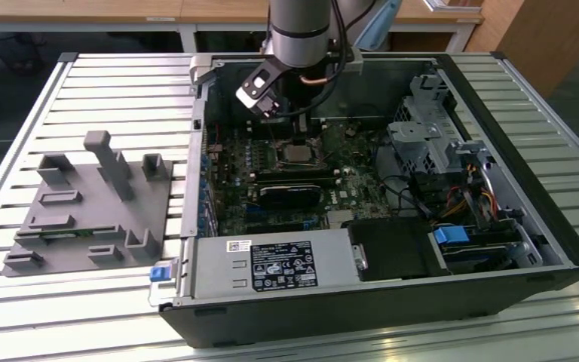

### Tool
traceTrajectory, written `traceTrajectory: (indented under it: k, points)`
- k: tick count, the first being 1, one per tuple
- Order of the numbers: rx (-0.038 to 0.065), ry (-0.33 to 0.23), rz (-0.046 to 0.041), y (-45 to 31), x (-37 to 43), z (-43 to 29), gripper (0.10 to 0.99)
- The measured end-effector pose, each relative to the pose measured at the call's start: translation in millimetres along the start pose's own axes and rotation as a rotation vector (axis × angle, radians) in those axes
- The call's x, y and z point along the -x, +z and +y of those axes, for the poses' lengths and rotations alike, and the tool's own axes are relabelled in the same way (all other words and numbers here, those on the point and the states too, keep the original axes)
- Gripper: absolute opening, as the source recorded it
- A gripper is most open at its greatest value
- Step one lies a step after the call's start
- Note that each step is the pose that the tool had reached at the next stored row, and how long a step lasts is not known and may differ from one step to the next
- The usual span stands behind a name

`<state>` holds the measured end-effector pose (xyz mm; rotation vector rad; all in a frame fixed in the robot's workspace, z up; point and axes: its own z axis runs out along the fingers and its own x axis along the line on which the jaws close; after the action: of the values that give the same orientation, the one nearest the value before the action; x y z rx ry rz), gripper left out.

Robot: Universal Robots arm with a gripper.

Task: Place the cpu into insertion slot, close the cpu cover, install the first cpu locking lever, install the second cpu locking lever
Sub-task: 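Close the cpu cover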

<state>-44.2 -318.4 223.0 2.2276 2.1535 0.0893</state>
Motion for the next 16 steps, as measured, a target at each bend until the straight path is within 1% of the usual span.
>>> traceTrajectory:
  k: [3, 5, 16]
  points:
    - [0.0, 0.0, 0.0018, -3.6, -0.1, 0.2, 0.106]
    - [0.0, 0.0, 0.004, -4.3, -0.1, 0.3, 0.106]
    - [-0.001, 0.0, 0.0039, -8.7, -0.1, 0.4, 0.106]
